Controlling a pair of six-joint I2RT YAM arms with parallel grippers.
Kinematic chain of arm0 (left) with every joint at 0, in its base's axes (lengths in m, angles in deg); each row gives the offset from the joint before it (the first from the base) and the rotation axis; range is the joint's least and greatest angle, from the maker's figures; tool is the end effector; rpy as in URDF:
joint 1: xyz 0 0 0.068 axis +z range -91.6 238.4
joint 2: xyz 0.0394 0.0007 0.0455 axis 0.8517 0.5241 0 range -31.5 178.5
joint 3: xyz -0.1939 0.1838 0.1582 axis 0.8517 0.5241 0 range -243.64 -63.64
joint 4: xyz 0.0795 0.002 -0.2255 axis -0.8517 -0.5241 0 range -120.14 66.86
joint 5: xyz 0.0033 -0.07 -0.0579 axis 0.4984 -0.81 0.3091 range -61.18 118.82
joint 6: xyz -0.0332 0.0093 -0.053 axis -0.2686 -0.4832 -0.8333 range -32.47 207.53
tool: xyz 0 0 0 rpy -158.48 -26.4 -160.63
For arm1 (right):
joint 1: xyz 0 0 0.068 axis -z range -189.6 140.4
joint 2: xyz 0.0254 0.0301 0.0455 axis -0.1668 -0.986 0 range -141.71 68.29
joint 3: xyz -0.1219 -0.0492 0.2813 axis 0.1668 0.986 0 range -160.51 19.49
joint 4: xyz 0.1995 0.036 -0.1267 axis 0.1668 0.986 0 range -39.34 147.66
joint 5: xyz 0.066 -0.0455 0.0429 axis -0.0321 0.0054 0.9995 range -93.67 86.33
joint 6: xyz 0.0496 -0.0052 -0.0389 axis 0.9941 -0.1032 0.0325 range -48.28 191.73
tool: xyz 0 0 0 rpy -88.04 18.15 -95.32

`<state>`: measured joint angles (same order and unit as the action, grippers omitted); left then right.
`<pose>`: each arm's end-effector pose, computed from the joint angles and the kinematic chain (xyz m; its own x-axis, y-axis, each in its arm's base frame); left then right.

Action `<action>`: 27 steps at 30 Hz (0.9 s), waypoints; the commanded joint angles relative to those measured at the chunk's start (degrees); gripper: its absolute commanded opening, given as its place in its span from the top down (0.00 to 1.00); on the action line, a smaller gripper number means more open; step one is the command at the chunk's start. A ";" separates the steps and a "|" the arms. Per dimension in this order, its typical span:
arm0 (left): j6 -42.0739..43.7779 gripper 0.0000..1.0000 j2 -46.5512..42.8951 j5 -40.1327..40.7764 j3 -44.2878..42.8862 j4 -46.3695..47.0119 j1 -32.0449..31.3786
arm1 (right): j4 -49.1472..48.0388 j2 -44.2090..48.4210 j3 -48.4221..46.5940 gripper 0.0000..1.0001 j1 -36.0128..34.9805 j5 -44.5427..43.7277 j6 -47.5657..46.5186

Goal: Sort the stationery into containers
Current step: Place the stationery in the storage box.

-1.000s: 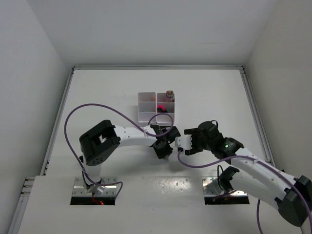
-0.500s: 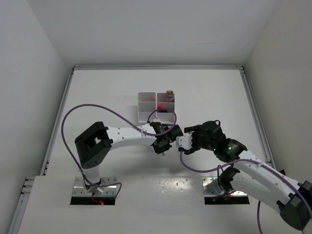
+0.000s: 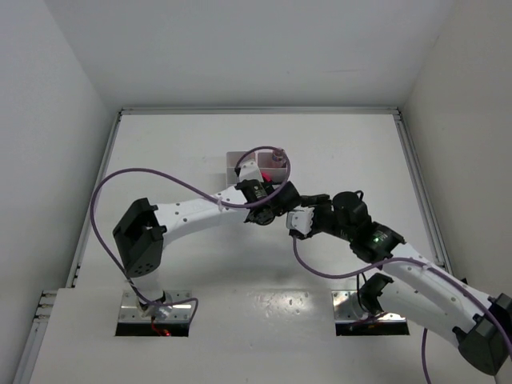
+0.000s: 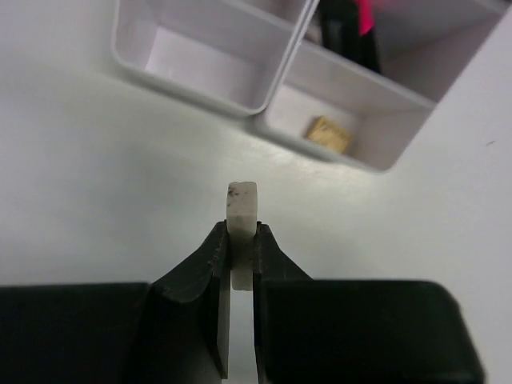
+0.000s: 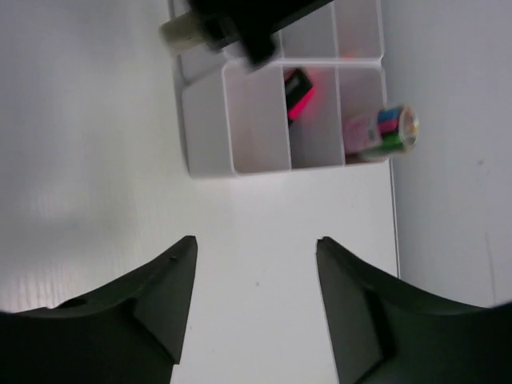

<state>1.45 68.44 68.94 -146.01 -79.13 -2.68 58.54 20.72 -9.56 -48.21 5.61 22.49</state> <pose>0.1883 -0.2759 0.2956 -0.6114 -0.4709 -0.6360 -0.4231 0.8737 -0.2402 0.1151 0.1020 0.2695 0.3250 -0.6970 -0.6392 -0.7389 0.2347 -0.6316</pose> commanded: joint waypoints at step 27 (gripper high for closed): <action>0.30 0.88 8.51 4.00 -7.28 19.78 5.62 | 1.52 -2.53 3.48 0.45 0.73 -10.25 2.30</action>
<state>2.95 76.20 71.30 -151.67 -60.70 2.58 61.86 18.21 -6.07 -47.58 -3.68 23.93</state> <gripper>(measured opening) 0.146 0.547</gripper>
